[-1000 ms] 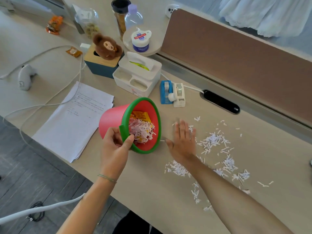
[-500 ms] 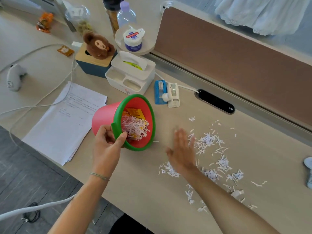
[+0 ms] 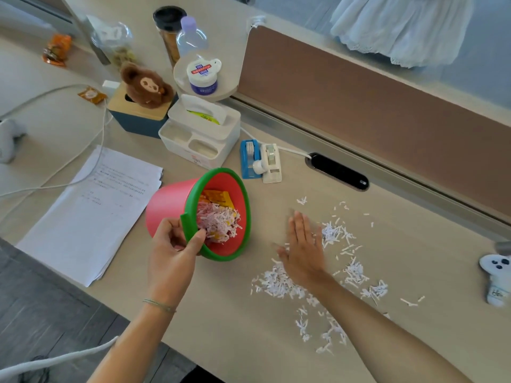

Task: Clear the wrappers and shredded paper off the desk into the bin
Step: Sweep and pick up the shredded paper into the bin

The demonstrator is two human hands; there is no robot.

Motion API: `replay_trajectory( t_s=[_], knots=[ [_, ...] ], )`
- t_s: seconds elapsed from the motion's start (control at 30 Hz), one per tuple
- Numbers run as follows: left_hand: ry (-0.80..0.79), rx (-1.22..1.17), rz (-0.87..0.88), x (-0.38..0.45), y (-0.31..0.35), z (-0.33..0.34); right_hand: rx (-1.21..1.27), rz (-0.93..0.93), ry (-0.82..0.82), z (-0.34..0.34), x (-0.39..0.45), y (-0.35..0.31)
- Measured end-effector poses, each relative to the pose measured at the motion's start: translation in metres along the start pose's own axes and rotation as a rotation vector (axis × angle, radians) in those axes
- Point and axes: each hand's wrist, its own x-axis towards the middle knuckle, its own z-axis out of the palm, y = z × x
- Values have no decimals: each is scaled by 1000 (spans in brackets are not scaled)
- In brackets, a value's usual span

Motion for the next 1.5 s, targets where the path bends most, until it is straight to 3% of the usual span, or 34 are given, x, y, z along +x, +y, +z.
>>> replay_trajectory(
  t_s=[0.13,0.27,0.53,0.63,0.8,0.97,1.2,1.37,1.5],
  knots=[
    [-7,25,15,-4,0,9,118,18,48,-28,52,29],
    [-10,42,27,-6,6,14,151,10,-30,-33,88,47],
    [-14,70,43,-7,6,28,226,-120,-32,11,-40,13],
    [-26,82,43,-8,8,37,249,-156,40,6,-44,31],
    [-56,100,77,-11,8,45,250,103,94,-31,28,118],
    [-63,139,97,-14,6,42,320,128,23,-33,49,157],
    [-58,124,53,-15,9,45,237,-108,15,8,-23,96],
    [-53,116,34,-18,14,50,273,-229,30,11,-64,94],
    [-65,139,58,-23,16,52,387,54,211,-1,-51,144]
  ],
)
